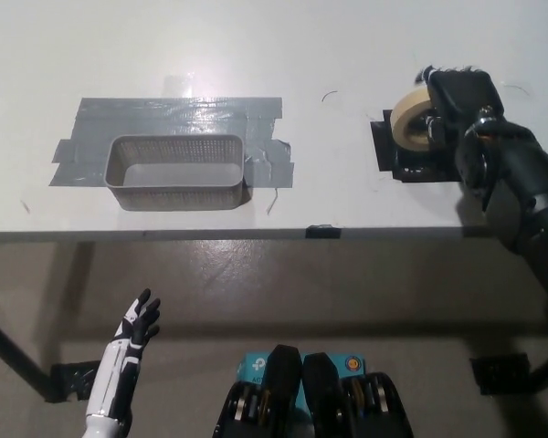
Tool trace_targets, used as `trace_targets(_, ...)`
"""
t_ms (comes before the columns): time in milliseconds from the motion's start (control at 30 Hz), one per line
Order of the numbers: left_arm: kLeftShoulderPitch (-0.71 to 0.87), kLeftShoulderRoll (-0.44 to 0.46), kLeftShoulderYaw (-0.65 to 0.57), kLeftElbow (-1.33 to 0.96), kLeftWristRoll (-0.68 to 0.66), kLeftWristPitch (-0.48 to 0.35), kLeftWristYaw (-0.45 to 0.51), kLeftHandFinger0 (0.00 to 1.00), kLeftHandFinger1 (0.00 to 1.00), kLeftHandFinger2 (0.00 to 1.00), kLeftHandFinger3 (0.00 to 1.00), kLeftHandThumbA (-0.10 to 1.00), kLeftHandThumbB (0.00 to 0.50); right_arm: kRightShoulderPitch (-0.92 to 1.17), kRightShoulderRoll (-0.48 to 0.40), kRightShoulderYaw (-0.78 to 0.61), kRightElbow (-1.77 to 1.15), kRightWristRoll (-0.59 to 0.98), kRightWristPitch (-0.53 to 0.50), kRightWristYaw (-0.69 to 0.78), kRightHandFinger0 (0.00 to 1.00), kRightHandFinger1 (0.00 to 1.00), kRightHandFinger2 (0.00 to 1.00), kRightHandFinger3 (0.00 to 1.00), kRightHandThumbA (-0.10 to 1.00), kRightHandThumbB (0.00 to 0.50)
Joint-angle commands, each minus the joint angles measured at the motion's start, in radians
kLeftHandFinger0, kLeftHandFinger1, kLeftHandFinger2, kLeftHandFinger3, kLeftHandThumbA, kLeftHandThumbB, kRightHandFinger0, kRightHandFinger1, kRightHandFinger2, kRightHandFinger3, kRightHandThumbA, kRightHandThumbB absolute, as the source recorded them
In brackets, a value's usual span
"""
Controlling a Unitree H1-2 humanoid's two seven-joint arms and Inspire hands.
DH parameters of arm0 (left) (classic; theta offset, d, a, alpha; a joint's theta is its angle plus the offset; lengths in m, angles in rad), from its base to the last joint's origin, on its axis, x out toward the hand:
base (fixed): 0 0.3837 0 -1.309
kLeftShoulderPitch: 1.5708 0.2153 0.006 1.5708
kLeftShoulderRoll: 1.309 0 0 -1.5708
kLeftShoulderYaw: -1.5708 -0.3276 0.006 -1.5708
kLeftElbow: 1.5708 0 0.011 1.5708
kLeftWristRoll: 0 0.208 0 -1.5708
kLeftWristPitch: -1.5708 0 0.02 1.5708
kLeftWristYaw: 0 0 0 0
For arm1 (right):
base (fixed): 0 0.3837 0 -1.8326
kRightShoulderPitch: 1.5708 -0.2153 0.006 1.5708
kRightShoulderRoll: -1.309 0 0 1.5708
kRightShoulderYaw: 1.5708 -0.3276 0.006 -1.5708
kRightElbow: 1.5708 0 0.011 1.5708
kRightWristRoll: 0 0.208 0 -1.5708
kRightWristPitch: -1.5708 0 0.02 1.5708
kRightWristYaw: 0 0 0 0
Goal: The robot picks the tape placed on the black area with right hand and places it in the small grey container.
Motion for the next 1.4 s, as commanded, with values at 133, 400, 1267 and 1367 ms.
trace_targets(133,-0.021,0.017,0.000,-0.040,-0.011,0.003,-0.006,1.00,1.00,1.00,1.00,0.97,0.077,-0.017,-0.011,-0.001,0.024,0.040,-0.155,-0.243,0.12,0.69,1.00,0.38,-0.10,0.142)
trace_targets(400,-0.013,0.017,0.000,-0.028,-0.005,-0.014,-0.001,1.00,1.00,1.00,1.00,0.97,0.063,-0.056,0.001,0.001,-0.023,0.035,-0.255,-0.393,0.19,0.64,0.93,1.00,-0.10,0.184)
trace_targets(1267,-0.008,0.008,-0.041,-0.035,0.020,-0.030,-0.006,1.00,1.00,1.00,1.00,1.00,0.050,-0.233,0.437,0.070,0.048,0.035,-0.119,-0.321,0.00,0.32,0.81,0.81,-0.10,0.180)
trace_targets(1367,-0.008,0.009,-0.054,-0.047,0.017,-0.011,-0.013,1.00,1.00,1.00,1.00,1.00,0.061,-0.242,0.458,0.083,0.065,0.030,-0.098,-0.311,0.00,0.35,0.85,0.86,-0.10,0.192)
